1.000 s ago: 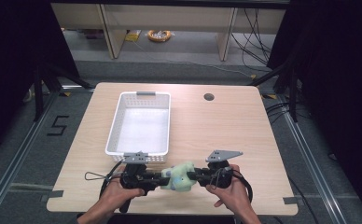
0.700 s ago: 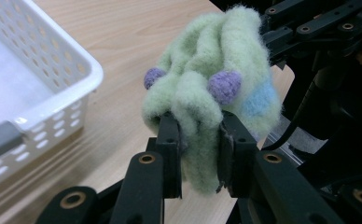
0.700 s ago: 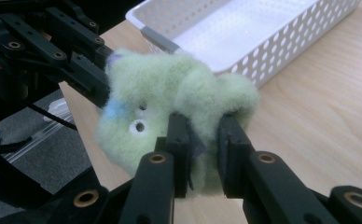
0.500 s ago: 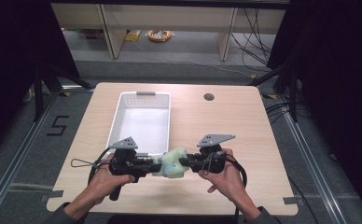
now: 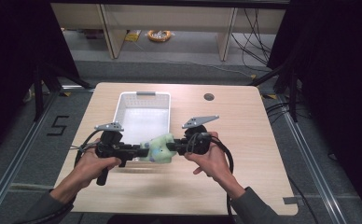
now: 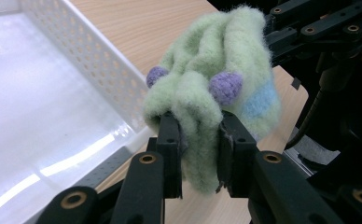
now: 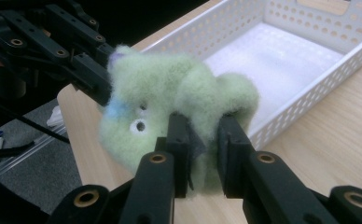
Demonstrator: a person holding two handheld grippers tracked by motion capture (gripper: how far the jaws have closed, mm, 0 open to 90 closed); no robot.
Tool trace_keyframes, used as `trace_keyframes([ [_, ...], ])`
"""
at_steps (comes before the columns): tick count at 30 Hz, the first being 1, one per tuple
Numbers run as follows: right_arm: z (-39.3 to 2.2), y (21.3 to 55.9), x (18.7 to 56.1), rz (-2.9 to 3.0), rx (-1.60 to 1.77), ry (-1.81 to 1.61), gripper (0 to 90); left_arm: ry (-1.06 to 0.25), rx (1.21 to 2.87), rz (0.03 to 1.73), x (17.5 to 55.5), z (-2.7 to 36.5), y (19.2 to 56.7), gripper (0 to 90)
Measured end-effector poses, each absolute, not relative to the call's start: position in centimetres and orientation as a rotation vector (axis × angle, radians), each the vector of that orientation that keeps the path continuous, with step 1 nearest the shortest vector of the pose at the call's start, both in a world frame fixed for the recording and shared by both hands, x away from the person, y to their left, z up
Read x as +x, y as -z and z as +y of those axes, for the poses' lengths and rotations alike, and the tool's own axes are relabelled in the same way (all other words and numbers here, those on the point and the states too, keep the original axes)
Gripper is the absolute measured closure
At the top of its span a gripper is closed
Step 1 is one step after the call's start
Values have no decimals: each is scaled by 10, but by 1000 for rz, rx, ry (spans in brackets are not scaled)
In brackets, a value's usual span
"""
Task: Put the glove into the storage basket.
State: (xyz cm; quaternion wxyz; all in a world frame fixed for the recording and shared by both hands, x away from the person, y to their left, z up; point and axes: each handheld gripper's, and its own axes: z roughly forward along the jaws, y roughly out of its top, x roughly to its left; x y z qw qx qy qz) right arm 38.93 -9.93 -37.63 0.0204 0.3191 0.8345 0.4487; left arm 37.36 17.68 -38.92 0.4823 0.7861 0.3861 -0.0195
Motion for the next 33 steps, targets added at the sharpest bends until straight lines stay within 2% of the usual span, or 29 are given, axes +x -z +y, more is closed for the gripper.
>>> trace_keyframes([
  [18,-56,379,438,2619,1047,-1322,777,10,1932,1052,418,211,389,727],
  [33,-23,415,476,2683,1153,-1206,776,59,1958,1173,454,230,421,726],
])
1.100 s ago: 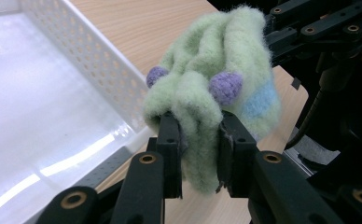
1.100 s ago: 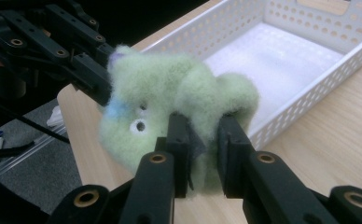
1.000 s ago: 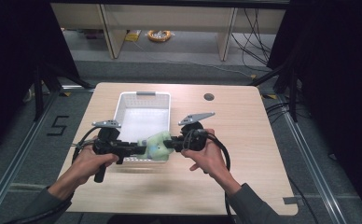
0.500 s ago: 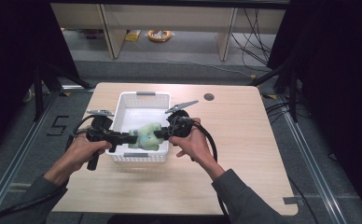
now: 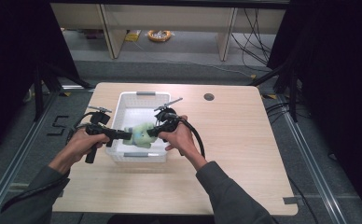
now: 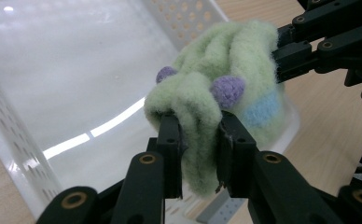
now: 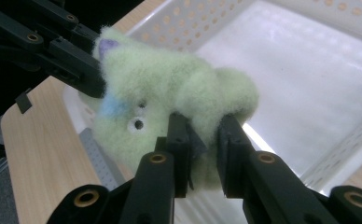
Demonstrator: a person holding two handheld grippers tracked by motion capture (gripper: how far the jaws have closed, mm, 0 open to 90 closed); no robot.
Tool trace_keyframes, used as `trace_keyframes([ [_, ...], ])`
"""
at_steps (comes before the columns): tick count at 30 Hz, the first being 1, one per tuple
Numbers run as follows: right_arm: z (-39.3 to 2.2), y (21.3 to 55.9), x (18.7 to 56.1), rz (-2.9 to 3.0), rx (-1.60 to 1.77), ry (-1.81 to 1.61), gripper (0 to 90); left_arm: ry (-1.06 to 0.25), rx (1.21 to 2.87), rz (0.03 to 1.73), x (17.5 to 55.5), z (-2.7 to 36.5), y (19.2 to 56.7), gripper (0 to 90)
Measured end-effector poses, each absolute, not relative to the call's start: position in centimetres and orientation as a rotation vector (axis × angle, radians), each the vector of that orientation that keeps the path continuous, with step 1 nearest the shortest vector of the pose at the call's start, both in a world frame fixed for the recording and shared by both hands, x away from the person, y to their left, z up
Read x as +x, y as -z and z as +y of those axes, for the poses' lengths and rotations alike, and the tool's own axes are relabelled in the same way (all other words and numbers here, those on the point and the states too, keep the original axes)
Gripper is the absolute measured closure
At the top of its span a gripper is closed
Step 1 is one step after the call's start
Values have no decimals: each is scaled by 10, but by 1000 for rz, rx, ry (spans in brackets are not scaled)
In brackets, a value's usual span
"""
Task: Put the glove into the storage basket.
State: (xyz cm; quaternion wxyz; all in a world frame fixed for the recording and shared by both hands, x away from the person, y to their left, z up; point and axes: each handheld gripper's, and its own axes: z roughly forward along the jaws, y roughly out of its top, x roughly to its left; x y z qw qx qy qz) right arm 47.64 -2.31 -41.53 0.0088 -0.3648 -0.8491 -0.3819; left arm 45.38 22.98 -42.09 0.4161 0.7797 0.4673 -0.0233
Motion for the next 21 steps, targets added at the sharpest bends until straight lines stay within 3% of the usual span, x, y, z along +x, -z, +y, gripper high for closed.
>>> trace_keyframes([
  [21,-13,448,496,-2701,-1181,1046,772,23,2075,1236,473,220,444,717],
])
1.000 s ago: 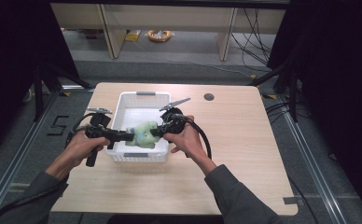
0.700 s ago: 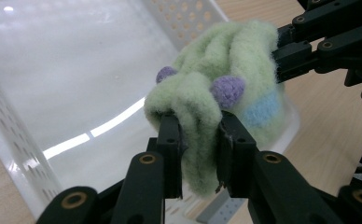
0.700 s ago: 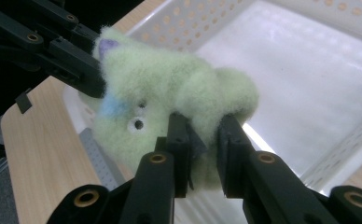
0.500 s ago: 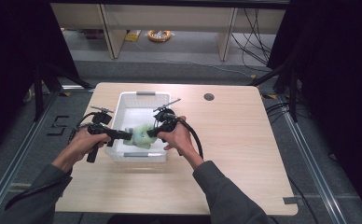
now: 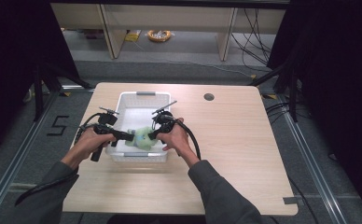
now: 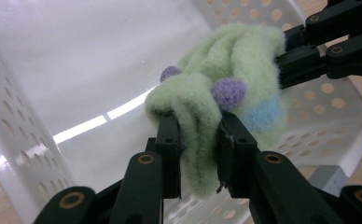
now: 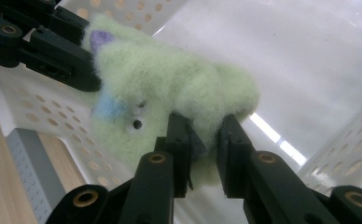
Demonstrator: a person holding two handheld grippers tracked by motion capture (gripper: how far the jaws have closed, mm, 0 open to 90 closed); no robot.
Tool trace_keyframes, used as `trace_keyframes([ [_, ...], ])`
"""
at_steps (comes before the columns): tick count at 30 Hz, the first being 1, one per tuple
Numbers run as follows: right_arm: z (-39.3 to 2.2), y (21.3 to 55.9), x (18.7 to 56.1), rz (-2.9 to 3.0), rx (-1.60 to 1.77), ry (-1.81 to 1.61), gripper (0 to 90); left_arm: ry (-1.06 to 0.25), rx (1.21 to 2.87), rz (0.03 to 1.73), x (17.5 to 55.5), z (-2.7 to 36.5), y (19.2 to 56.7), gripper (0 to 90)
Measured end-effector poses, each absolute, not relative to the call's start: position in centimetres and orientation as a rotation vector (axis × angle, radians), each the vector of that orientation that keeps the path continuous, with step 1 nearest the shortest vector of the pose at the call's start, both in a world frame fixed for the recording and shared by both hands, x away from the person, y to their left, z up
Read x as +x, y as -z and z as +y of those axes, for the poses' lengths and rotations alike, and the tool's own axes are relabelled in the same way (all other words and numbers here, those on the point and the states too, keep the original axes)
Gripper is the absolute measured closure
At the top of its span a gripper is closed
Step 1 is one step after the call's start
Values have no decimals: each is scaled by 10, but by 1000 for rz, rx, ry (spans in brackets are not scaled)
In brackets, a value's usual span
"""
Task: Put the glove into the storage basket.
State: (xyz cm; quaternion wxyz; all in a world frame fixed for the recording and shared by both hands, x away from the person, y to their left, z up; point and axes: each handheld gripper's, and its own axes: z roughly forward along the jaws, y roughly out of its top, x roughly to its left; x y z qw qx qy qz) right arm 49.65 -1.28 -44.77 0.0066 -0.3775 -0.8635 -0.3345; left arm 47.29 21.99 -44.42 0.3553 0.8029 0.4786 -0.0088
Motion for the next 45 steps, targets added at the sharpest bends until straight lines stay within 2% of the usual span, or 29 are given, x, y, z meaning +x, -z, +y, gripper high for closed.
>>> trace_keyframes([
  [17,-4,453,495,-2786,-1199,932,760,9,2118,1252,477,216,454,691],
  [20,-4,454,495,-2807,-1196,909,756,16,2128,1248,478,216,454,666],
  [28,-2,454,494,-2823,-1221,878,736,-75,2107,1273,478,216,447,582],
  [36,1,453,494,-2871,-1222,852,648,-100,2067,1283,476,211,441,476],
  [45,-3,439,496,-2907,-1223,908,546,-126,2021,1302,469,209,436,404],
])
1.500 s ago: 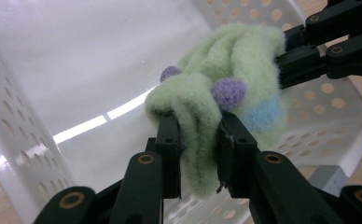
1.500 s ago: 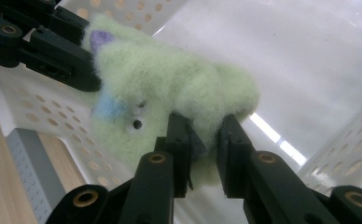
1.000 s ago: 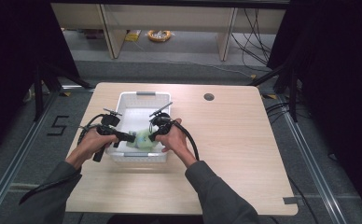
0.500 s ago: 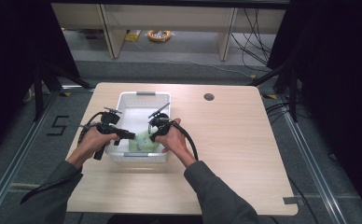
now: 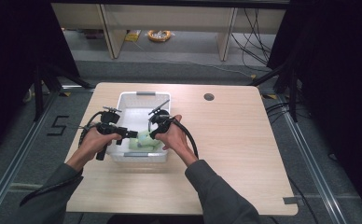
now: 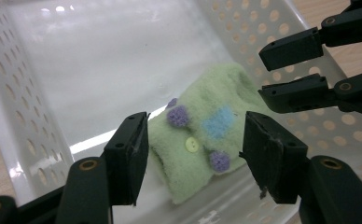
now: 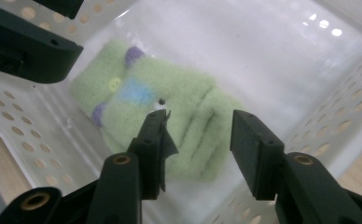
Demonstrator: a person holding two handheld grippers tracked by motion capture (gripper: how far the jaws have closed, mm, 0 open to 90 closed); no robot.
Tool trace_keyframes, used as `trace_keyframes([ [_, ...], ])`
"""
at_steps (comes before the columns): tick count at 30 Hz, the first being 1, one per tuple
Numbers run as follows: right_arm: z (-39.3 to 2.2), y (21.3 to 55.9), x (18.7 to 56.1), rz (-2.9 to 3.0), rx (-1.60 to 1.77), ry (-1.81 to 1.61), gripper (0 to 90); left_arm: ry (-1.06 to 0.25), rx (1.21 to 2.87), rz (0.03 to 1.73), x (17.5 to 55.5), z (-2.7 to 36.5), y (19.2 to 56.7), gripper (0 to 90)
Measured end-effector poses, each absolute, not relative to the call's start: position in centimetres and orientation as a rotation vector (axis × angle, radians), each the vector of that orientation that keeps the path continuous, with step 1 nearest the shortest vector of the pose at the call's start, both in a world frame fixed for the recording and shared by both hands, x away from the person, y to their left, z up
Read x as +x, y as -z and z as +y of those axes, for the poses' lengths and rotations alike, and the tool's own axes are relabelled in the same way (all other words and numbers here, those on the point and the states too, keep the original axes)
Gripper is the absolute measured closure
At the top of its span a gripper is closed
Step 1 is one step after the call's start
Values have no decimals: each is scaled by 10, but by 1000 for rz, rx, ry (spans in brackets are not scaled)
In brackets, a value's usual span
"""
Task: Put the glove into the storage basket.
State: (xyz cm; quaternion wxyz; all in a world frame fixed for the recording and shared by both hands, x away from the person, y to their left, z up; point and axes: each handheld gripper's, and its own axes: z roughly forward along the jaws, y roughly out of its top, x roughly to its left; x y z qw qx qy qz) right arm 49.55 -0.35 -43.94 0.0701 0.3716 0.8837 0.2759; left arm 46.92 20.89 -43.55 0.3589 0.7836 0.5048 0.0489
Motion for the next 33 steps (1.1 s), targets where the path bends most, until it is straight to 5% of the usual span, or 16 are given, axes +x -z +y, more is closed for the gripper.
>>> trace_keyframes([
  [33,-86,403,442,2552,1090,-1093,401,-121,1900,1149,410,188,401,301],
])
